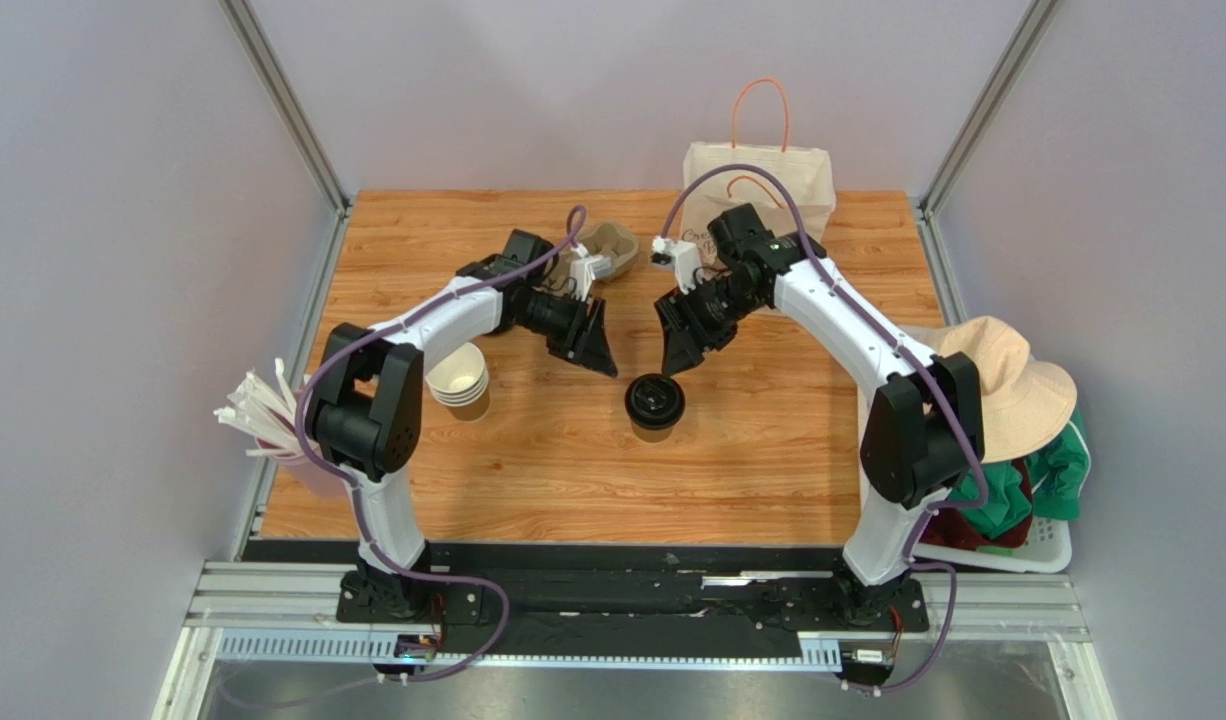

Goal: Pack the takeout coffee

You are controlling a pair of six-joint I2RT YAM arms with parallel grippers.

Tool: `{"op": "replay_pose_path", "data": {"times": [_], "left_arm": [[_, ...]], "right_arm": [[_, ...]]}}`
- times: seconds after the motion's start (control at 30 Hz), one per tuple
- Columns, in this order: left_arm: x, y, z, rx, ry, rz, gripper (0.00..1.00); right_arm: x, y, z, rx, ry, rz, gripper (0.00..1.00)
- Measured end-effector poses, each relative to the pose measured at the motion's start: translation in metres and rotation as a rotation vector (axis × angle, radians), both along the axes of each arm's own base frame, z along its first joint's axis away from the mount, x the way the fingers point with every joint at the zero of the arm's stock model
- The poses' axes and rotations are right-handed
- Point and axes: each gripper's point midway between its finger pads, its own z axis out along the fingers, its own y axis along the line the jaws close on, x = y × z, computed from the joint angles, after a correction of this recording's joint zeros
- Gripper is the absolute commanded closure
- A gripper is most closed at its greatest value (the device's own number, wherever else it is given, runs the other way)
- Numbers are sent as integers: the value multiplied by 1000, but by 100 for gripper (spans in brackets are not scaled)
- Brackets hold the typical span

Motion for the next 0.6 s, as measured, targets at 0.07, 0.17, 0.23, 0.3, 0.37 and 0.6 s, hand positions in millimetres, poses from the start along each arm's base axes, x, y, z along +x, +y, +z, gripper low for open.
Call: {"op": "replay_pose_path", "data": {"times": [0.07, 0.17, 0.23, 0.3, 0.37, 0.6], "left_arm": [[9, -1, 10, -14, -33, 2, 49], [17, -4, 23, -40, -69, -4, 49], [19, -7, 28, -52, -82, -12, 49], [19, -8, 29, -55, -87, -16, 49], [18, -10, 27, -53, -87, -24, 49], [13, -18, 15, -41, -73, -48, 49]], "right_arm": [[-7, -7, -7, -18, 33, -35, 37], [-14, -17, -24, -31, 109, -94, 36], [-18, -25, -33, -31, 165, -139, 36], [-19, -31, -37, -11, 213, -185, 36], [-19, -33, -38, 19, 247, -212, 36], [-24, -20, -36, 125, 333, -223, 37]]}}
